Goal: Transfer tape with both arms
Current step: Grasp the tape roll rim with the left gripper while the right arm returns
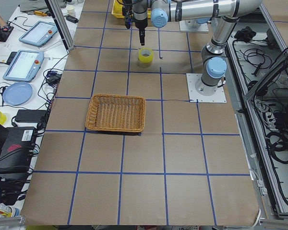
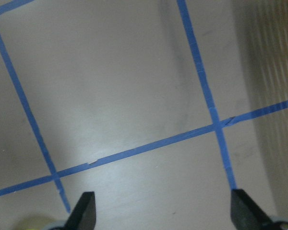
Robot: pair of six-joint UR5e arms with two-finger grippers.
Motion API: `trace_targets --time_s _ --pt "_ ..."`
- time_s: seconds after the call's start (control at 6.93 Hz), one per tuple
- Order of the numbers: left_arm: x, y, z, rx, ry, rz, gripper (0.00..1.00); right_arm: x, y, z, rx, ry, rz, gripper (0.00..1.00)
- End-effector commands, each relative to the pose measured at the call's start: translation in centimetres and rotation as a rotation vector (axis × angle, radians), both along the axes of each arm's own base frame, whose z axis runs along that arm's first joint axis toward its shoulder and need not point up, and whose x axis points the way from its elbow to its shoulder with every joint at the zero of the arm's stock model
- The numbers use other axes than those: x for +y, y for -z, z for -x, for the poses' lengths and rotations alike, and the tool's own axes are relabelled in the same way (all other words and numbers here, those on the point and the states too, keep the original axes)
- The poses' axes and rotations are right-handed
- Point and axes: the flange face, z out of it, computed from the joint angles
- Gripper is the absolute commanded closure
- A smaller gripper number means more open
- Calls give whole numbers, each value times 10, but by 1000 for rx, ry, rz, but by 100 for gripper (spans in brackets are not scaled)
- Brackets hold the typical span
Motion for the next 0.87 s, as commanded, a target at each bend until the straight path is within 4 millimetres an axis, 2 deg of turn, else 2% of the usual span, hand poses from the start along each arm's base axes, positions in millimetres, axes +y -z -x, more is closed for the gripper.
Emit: trace_targets --time_s 0.0,0.14,0.29,0.43,0.72 --pt "16 68 17 3 -10 35 0 -5 -26 72 12 -14 25 0" --pt "20 101 17 6 -15 32 0 2 -43 74 13 -18 42 0" --pt "17 120 21 12 -9 42 0 8 -49 74 26 -22 50 0" --pt "11 133 27 11 0 50 0 10 -42 77 46 -63 31 0" --pt "5 160 40 10 24 38 0 14 -42 78 51 -83 -3 0"
